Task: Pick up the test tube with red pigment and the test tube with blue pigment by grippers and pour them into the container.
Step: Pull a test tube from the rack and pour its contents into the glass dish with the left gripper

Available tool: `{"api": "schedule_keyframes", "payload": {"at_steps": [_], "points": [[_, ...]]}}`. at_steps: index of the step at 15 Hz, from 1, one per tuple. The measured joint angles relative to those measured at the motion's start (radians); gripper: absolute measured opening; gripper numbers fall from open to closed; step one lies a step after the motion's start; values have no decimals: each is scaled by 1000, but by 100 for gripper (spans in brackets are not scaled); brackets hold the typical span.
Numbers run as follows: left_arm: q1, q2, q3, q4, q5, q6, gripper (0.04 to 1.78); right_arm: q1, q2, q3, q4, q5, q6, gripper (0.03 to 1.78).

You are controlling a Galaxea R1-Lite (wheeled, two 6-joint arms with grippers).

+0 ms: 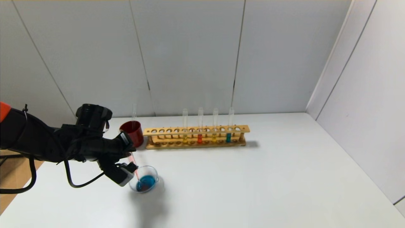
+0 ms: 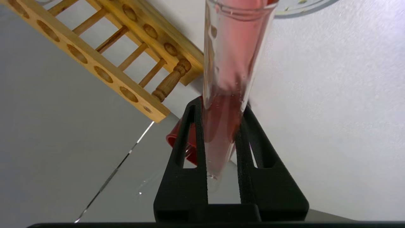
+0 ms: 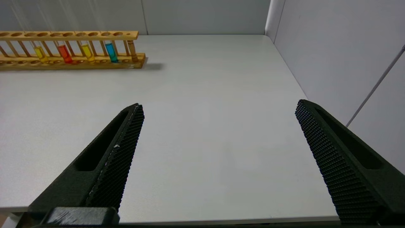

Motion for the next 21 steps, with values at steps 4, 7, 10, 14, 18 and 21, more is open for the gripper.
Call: {"api": "schedule_keyframes", "payload": {"at_steps": [4, 7, 10, 14, 18, 21], "points": [[-1, 0, 2, -23, 10, 30, 31, 0, 0, 0, 0, 0, 0, 175], [-4, 1, 2, -24, 18, 51, 31, 0, 0, 0, 0, 0, 0, 175], [-15, -2, 3, -64, 45, 106, 31, 0, 0, 0, 0, 0, 0, 175], [-33, -3, 13, -71, 47, 109, 31, 0, 0, 0, 0, 0, 0, 175], [-48, -17, 20, -69, 56, 119, 31, 0, 0, 0, 0, 0, 0, 175], [-56, -52, 24, -74, 84, 196, 31, 0, 0, 0, 0, 0, 0, 175]]}}
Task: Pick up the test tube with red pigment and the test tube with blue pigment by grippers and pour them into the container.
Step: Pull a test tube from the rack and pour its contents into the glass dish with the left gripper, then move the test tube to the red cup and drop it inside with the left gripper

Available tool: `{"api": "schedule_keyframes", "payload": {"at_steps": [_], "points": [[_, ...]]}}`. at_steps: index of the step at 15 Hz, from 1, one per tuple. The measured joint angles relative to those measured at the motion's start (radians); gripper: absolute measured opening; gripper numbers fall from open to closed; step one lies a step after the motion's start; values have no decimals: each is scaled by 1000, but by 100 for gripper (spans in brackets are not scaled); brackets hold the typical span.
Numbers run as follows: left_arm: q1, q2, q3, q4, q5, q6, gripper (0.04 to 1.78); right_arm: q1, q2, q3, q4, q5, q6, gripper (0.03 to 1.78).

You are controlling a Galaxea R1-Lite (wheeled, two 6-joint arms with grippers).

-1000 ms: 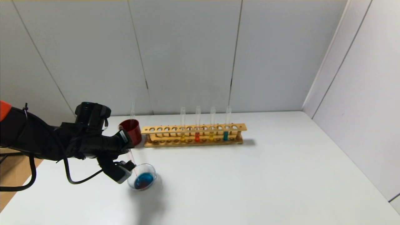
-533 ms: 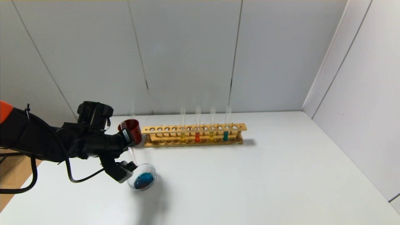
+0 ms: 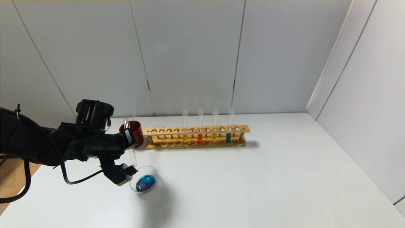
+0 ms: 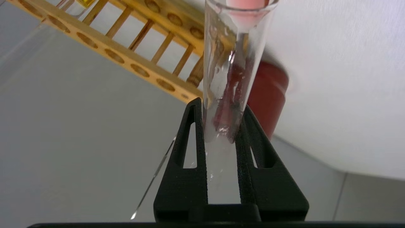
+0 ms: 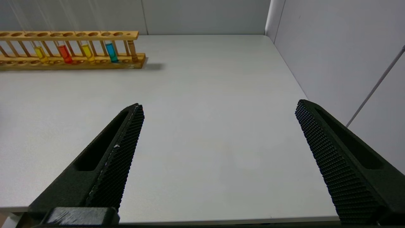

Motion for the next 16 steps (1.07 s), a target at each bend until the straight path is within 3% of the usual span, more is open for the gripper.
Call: {"api": "schedule_keyframes", "payload": {"at_steps": [12, 16], "points": [[-22, -72, 59, -52, 37, 44, 31, 0, 0, 0, 0, 0, 0, 175], [-23, -84, 51, -48, 45, -121, 31, 0, 0, 0, 0, 0, 0, 175]]}}
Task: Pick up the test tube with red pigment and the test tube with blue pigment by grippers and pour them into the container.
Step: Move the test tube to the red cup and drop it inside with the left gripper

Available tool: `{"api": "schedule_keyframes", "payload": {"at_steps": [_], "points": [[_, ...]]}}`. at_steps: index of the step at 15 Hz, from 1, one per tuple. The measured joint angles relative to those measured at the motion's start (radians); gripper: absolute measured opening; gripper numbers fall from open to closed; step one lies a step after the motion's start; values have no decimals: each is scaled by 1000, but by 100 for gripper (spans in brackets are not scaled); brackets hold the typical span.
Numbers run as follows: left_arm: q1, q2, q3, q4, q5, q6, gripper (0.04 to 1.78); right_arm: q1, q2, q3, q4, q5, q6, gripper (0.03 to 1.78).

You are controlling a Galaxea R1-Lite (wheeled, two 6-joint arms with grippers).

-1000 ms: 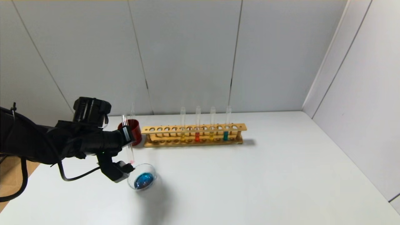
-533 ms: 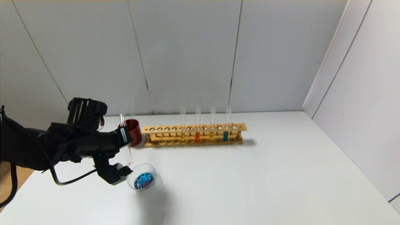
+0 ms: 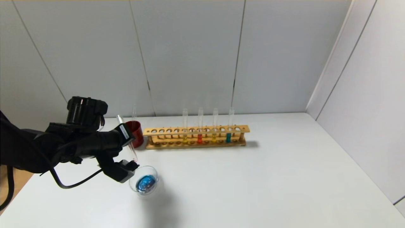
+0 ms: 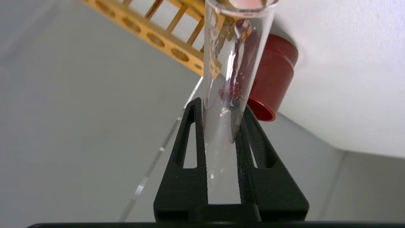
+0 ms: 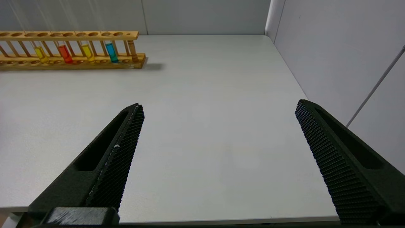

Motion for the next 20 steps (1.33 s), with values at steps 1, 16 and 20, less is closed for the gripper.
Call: {"api": "schedule_keyframes", "payload": {"at_steps": [1, 16, 20], "points": [[-1, -9, -16, 7, 12, -94, 31, 0, 0, 0, 0, 0, 0, 175], [181, -59, -990, 958, -359, -1826, 31, 0, 0, 0, 0, 0, 0, 175], [238, -54, -713, 630, -545, -2155, 31, 0, 0, 0, 0, 0, 0, 175]]}}
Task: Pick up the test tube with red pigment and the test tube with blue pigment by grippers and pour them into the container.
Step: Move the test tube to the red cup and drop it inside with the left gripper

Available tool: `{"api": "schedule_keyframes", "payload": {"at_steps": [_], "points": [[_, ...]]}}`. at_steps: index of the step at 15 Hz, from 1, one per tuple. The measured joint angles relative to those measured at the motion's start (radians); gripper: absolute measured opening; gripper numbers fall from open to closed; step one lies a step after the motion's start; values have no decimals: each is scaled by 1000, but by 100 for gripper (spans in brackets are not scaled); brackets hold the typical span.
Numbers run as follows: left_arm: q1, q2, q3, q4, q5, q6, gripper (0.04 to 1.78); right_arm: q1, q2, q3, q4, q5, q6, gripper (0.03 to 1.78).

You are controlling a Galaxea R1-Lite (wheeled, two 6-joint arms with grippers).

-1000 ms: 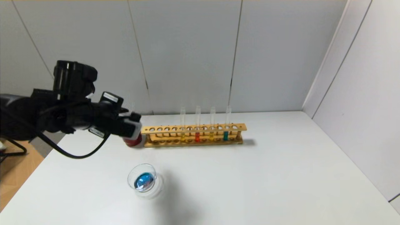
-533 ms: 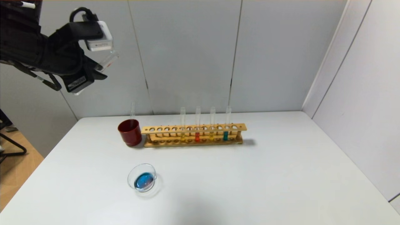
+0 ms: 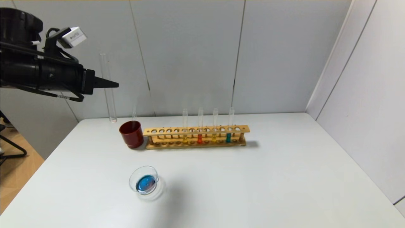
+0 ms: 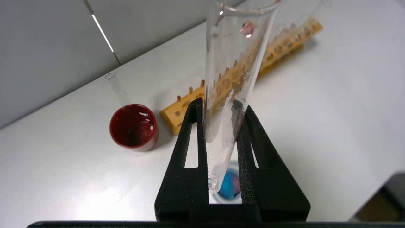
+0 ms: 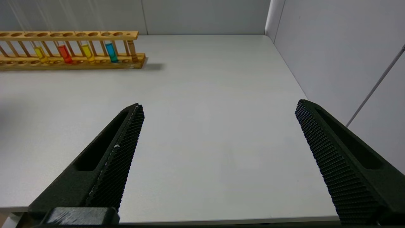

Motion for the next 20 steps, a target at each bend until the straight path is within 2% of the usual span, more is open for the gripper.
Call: {"api": "schedule_keyframes", "payload": {"at_steps": [3, 5, 9, 20], "points": [[15, 21, 215, -355, -2, -70, 31, 0, 0, 0, 0, 0, 0, 175], [25, 55, 258, -481, -4, -78, 31, 0, 0, 0, 0, 0, 1, 175], [48, 139, 233, -508, 0, -78, 31, 0, 0, 0, 0, 0, 0, 175], [91, 367, 188, -692, 11, -68, 31, 0, 0, 0, 0, 0, 0, 175]]}}
